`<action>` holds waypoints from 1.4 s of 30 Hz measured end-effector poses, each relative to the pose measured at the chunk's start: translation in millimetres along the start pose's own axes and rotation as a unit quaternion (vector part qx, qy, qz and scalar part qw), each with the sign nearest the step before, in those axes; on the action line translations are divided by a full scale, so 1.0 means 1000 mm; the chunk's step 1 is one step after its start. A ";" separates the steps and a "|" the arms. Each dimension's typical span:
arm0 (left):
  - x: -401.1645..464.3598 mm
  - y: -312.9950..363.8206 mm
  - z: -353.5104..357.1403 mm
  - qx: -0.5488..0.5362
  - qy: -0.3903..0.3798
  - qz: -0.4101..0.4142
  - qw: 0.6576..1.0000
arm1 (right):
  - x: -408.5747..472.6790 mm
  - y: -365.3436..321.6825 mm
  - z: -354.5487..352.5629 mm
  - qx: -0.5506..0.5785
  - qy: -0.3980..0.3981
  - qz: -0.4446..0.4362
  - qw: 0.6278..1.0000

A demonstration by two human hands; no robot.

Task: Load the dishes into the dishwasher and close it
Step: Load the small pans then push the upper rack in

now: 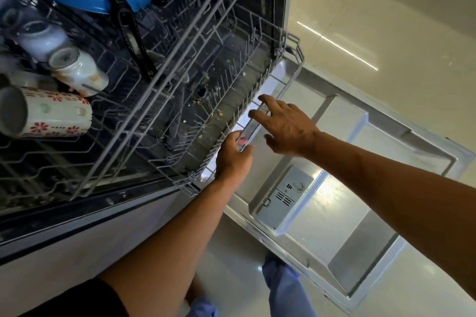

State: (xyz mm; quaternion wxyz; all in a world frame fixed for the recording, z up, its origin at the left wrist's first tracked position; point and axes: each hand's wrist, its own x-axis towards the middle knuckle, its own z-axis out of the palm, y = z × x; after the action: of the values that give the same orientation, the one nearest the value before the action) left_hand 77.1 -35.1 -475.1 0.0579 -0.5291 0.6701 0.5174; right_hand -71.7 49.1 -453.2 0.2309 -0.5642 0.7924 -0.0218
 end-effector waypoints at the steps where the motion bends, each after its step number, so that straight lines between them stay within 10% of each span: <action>1: -0.006 0.001 0.003 0.006 -0.013 -0.001 1.000 | -0.007 0.002 0.000 -0.001 -0.004 0.004 1.000; 42: -0.165 0.009 0.133 0.047 -0.289 -0.084 0.953 | -0.214 0.085 0.047 -0.022 -0.007 0.063 0.998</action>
State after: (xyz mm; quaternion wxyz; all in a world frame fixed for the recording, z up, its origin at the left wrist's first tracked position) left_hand 79.1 171.5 -427.3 0.3165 -0.4084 0.6013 0.6095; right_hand -73.3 283.7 -447.2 0.2252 -0.5180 0.8250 0.0142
